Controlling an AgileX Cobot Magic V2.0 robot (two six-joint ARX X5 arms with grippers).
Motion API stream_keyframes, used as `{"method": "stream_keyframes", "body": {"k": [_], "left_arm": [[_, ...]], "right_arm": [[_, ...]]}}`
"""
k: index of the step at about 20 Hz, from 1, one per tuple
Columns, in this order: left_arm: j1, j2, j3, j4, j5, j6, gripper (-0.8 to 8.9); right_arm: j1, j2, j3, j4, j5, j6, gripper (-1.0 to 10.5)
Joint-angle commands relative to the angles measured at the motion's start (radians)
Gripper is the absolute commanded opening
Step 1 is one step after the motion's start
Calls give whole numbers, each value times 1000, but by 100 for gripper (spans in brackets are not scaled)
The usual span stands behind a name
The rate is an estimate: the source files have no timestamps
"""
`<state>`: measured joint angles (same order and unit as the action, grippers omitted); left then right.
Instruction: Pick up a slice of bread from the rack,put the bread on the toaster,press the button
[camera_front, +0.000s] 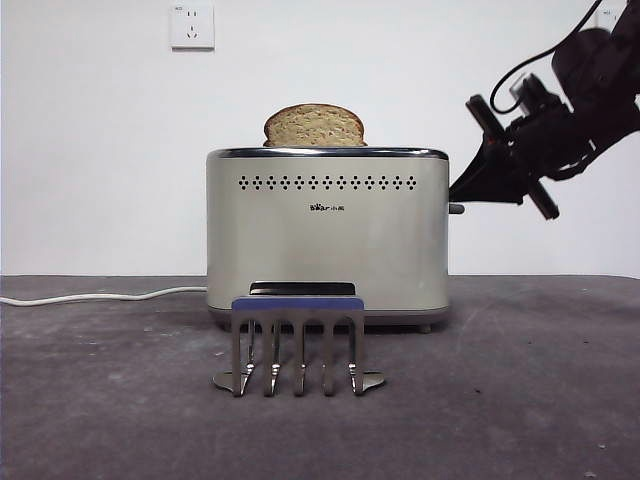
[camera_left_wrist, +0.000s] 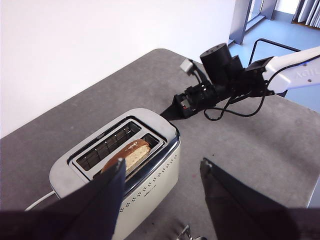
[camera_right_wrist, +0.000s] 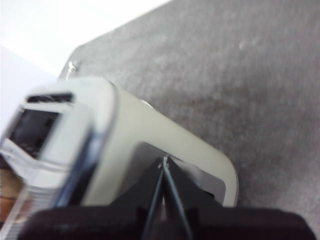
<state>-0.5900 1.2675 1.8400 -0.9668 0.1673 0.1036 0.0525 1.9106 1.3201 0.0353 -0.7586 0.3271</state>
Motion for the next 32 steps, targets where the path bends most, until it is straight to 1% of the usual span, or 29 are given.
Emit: {"method": "stream_keyframes", "body": {"k": [1, 4, 8, 9, 17, 32], "left_arm": [[0, -1, -5, 5, 1, -6, 255], [0, -1, -5, 1, 0, -5, 255], [0, -1, -5, 2, -2, -5, 255], [0, -1, -5, 1, -2, -5, 255], [0, -1, -5, -16, -2, -5, 255], [0, -1, -5, -24, -2, -5, 253]], "right_arm": [[3, 28, 0, -11, 6, -21, -13], [3, 36, 0, -49, 33, -64, -13], [3, 54, 0, -119, 44, -128, -13], [3, 64, 0, -128, 59, -128, -13], [3, 154, 0, -153, 59, -144, -13], [3, 156, 0, -164, 58, -145, -12]]}}
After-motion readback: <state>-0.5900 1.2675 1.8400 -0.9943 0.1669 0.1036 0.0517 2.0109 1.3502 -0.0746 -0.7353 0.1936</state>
